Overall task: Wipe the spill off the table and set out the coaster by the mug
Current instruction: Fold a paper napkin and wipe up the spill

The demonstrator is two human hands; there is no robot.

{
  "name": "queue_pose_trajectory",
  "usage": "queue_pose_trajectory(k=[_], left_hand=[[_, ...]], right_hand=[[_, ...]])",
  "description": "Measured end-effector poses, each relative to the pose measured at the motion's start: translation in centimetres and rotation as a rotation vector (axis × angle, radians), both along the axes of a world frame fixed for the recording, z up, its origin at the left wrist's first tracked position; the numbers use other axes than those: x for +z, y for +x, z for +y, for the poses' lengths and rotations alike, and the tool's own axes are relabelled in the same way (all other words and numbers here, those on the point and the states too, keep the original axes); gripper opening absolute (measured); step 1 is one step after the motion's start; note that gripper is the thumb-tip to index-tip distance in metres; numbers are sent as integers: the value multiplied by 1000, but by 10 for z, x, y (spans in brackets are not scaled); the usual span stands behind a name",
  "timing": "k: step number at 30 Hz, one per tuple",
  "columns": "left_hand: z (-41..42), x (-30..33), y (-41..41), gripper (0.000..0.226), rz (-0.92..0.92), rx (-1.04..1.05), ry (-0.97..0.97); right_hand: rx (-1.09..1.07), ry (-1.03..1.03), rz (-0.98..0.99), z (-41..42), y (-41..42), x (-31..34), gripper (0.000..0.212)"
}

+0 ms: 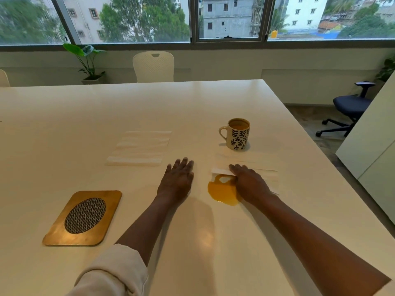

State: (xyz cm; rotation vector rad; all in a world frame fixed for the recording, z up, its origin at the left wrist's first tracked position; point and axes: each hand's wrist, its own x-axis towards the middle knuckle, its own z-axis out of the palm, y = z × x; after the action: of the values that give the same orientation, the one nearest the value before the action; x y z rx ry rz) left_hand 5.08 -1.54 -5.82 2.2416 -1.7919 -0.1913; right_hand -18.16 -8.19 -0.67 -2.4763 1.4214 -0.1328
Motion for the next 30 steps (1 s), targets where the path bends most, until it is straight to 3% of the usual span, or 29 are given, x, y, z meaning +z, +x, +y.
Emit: queue_pose_trajectory(k=[7, 18, 23, 27, 30], left_hand=[[0, 2, 0, 52, 22, 3, 1], [-4, 0, 4, 51, 72, 12, -4], [-4, 0, 4, 51, 81, 15, -10], [-5, 0, 4, 51, 86, 23, -13], [-5, -2, 4, 51, 91, 28, -17]], right_hand=[[147, 170, -96, 13, 20, -8, 48], [397, 96, -122, 37, -8, -25, 46], [518, 108, -39, 33, -26, -22, 50], [360, 142, -242, 34, -33, -13, 61], [116, 54, -249, 29, -29, -8, 59]])
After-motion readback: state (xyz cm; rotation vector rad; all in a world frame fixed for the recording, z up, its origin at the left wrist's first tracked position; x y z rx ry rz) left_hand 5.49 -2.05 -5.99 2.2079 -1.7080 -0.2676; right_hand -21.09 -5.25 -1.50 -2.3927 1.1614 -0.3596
